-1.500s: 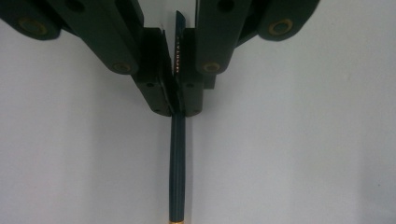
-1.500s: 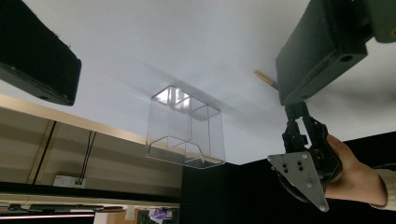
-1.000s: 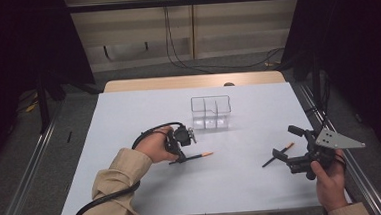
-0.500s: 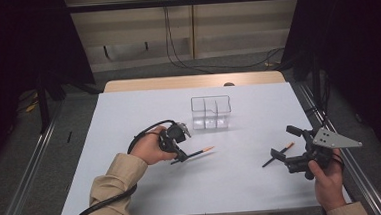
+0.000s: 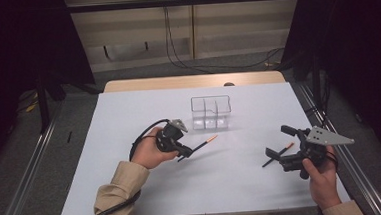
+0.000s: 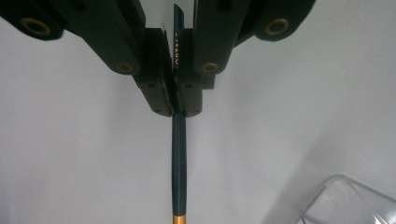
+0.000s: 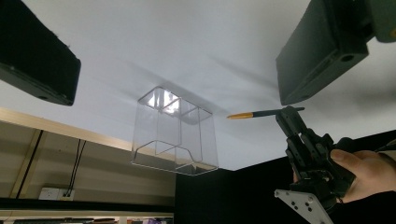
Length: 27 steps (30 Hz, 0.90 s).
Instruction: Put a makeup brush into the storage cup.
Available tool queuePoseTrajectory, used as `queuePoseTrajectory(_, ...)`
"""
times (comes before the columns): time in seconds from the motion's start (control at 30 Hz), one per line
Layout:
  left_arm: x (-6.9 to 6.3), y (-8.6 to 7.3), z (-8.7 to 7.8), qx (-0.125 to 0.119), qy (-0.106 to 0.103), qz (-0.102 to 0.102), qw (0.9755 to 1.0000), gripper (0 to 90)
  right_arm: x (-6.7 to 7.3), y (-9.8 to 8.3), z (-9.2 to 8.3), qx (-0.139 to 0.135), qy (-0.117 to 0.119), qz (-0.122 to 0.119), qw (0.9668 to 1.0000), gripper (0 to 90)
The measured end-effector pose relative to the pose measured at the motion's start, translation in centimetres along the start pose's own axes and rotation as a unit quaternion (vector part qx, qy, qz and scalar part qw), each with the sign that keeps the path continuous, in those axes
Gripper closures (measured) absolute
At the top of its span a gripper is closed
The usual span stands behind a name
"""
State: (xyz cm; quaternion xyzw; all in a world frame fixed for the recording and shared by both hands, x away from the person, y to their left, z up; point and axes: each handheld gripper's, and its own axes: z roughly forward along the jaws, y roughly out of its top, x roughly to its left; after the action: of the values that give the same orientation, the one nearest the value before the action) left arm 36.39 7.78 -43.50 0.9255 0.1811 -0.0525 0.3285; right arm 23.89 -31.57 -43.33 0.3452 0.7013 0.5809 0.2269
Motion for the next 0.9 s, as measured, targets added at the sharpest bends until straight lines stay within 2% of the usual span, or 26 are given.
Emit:
queuePoseTrajectory(0.1,0.0,0.0,-0.2,-0.023,0.005,-0.002,0.9997,84.9,0.1,0.1,0.3,0.004,-0.002,0.004,1.0000,0.0)
queuePoseTrajectory(0.2,-0.2,-0.2,-0.2,-0.056,0.006,-0.014,0.9983,84.9,0.3,0.3,0.6,0.010,-0.004,0.004,0.9999,0.0)
queuePoseTrajectory(0.23,-0.2,-0.2,-0.3,-0.057,0.007,-0.015,0.9982,84.9,0.3,0.4,0.7,0.012,-0.006,0.004,0.9999,0.0)
queuePoseTrajectory(0.33,-0.3,-0.4,-0.2,-0.082,0.005,-0.021,0.9964,85.0,0.3,0.5,0.9,0.013,-0.016,0.005,0.9998,0.0)
queuePoseTrajectory(0.47,-0.3,-0.7,-0.3,-0.111,-0.001,-0.028,0.9934,85.0,0.3,0.8,1.2,0.008,-0.013,0.009,0.9998,0.0)
queuePoseTrajectory(0.73,-0.4,-1.1,-0.4,-0.171,-0.012,-0.041,0.9844,84.9,0.9,1.3,2.7,0.017,-0.001,0.019,0.9997,0.0)
queuePoseTrajectory(0.9,-0.5,-1.4,-0.4,-0.212,-0.022,-0.053,0.9755,84.9,1.4,1.7,3.9,0.010,0.007,0.022,0.9997,0.0)
